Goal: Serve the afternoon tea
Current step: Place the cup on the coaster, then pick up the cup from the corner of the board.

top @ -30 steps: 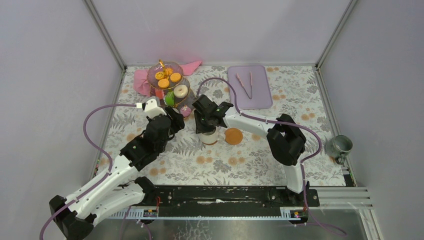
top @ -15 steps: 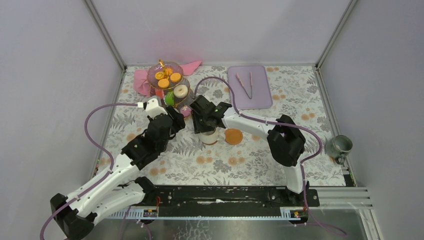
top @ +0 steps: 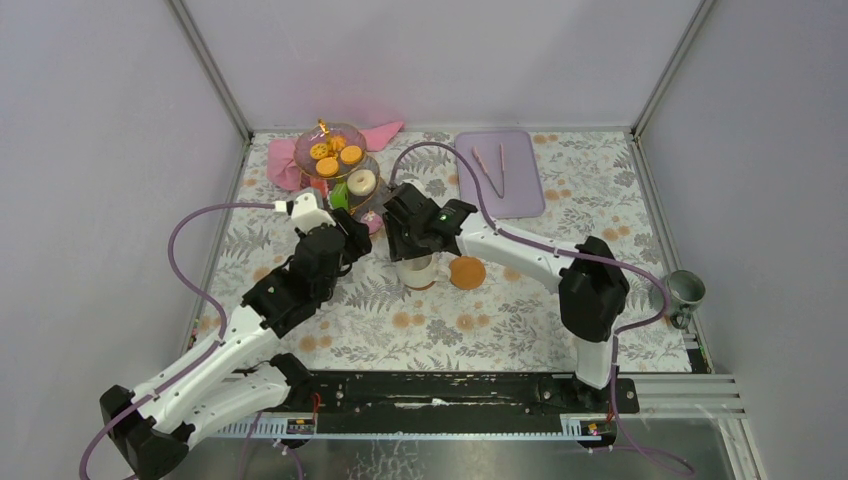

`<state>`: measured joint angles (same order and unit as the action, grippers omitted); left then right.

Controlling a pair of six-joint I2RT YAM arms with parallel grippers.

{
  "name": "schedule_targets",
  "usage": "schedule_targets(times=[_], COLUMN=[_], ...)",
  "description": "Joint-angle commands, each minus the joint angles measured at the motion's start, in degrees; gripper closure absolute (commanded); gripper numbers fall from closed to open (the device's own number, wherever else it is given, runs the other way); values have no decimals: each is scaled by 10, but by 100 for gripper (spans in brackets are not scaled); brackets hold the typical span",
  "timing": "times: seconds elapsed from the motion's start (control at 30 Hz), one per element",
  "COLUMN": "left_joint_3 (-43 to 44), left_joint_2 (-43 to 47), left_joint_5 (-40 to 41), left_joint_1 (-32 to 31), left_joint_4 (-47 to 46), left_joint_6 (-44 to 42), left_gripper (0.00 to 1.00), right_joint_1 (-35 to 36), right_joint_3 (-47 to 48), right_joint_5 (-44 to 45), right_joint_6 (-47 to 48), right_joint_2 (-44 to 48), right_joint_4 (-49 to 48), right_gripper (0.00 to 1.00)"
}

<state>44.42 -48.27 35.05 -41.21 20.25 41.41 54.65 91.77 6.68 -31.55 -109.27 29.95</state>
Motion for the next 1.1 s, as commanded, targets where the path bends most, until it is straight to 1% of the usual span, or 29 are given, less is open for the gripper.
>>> schedule_targets(times=[0.0,0.13,0.3,0.43,0.5,0.57,0.7,0.77,0.9,1.0,1.07], left_joint_3=[23,27,25,20,25,25,19,13,13,17,12], left_joint_2=[0,-3,-2,-8,-4,1,5,5,-4,-8,-12], left_joint_5=[20,19,17,12,7,4,-13,-25,-48,-59,-66], left_joint_1=[-3,-3,-4,-4,-4,-4,-6,-7,-14,-21,-24], left_joint_4=[-12,-13,-15,-22,-22,-23,-33,-45,-63,-75,-88], left_joint_6=[-12,-14,-16,-26,-28,-28,-21,-16,-12,-13,-14], left_gripper=[39,39,39,39,39,39,39,39,39,39,39], right_joint_1=[6,6,6,-3,-22,-61,-165,-211,-290,-359,-414], right_joint_3=[20,8,-21,-70,-110,-157,-245,-266,-283,-302,-313], right_joint_5=[23,42,102,160,187,201,247,258,293,290,270], right_joint_6=[11,14,20,21,7,-11,-41,-45,-50,-53,-45], right_joint_2=[51,85,153,226,270,319,420,452,477,495,498], right_joint_4=[7,13,35,66,82,96,114,122,156,149,132], right_gripper=[50,50,50,49,49,48,46,45,43,43,43])
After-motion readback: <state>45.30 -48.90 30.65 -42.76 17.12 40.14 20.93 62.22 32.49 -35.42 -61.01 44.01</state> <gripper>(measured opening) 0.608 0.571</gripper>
